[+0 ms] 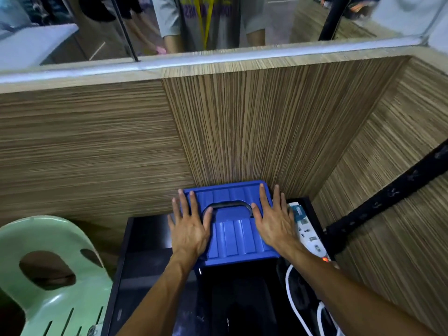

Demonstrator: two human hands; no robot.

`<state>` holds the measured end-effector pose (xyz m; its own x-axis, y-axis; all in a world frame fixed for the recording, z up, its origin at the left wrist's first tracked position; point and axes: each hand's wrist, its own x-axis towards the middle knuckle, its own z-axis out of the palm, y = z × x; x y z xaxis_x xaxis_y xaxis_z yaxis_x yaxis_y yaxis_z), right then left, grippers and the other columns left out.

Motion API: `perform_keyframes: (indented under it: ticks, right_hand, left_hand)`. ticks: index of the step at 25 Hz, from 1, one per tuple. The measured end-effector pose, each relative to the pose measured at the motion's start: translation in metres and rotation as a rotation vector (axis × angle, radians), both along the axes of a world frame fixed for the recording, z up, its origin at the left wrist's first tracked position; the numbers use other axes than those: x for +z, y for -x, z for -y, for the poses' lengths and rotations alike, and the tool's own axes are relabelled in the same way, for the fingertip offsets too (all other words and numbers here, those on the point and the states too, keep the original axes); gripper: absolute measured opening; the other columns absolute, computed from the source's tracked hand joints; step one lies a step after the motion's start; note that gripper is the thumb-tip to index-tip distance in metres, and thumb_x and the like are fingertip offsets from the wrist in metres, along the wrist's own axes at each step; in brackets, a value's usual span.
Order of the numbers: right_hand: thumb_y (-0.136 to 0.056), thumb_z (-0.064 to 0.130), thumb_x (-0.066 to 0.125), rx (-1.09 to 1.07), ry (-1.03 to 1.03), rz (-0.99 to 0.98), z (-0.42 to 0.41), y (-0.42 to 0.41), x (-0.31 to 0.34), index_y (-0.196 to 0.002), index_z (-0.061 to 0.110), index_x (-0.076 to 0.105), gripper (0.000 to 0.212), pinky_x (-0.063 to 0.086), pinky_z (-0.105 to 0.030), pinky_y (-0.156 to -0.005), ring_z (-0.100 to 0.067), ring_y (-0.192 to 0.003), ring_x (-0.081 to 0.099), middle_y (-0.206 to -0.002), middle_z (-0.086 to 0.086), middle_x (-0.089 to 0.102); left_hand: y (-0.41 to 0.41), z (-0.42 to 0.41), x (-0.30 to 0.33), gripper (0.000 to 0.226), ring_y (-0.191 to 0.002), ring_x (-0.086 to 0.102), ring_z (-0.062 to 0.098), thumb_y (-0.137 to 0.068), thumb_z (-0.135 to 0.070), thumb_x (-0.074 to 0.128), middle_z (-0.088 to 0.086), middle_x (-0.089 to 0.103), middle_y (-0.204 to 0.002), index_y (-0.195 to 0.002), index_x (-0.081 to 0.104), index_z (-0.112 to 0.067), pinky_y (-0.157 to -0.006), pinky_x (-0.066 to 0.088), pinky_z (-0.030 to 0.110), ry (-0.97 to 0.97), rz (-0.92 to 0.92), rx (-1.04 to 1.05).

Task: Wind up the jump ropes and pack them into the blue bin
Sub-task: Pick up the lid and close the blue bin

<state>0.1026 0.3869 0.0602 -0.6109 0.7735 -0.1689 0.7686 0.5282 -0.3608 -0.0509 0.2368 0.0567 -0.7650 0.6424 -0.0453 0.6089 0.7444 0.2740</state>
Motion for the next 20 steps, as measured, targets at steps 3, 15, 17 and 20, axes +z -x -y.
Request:
perform_keyframes:
  ticks: [3, 15, 17, 20]
  right_hand:
    - [-0.102, 0.057, 0.020, -0.035, 0.037, -0.035, 0.002, -0.003, -0.004, -0.156, 0.037, -0.009, 0.064, 0.015, -0.060, -0.116, -0.031, -0.151, -0.005, -0.164, -0.008, -0.014]
    - [-0.101, 0.056, 0.023, -0.042, 0.012, -0.068, 0.000, 0.000, -0.010, -0.156, 0.037, -0.005, 0.065, 0.033, -0.061, -0.109, -0.036, -0.149, 0.012, -0.164, -0.012, 0.002]
    - [-0.101, 0.055, 0.024, -0.047, -0.006, -0.069, 0.001, 0.000, -0.010, -0.157, 0.036, -0.004, 0.065, 0.037, -0.059, -0.108, -0.037, -0.148, 0.014, -0.164, -0.014, 0.005]
    - [-0.101, 0.054, 0.024, -0.048, -0.008, -0.074, 0.002, 0.001, -0.008, -0.157, 0.034, -0.004, 0.065, 0.037, -0.057, -0.109, -0.037, -0.148, 0.015, -0.164, -0.015, 0.005]
  left_hand:
    - [-0.003, 0.000, 0.002, 0.074, -0.137, 0.033, 0.043, -0.096, -0.061, 0.020, 0.010, -0.009, -0.162, -0.155, 0.005, -0.018, -0.100, 0.041, 0.052, -0.053, 0.060, 0.068]
    - [0.017, 0.018, 0.013, 0.043, -0.079, 0.060, 0.032, -0.093, -0.046, 0.056, 0.017, 0.066, -0.089, -0.088, 0.054, -0.003, -0.068, 0.048, 0.039, -0.363, 0.340, 0.472]
    - [0.014, 0.021, 0.020, 0.031, -0.070, 0.060, 0.026, -0.092, -0.036, 0.061, 0.008, 0.064, -0.077, -0.079, 0.052, -0.009, -0.063, 0.051, 0.039, -0.396, 0.259, 0.429]
    - [0.005, 0.021, 0.022, 0.022, -0.072, 0.060, 0.020, -0.097, -0.029, 0.052, 0.002, 0.064, -0.079, -0.082, 0.056, -0.013, -0.067, 0.054, 0.043, -0.394, 0.209, 0.386]
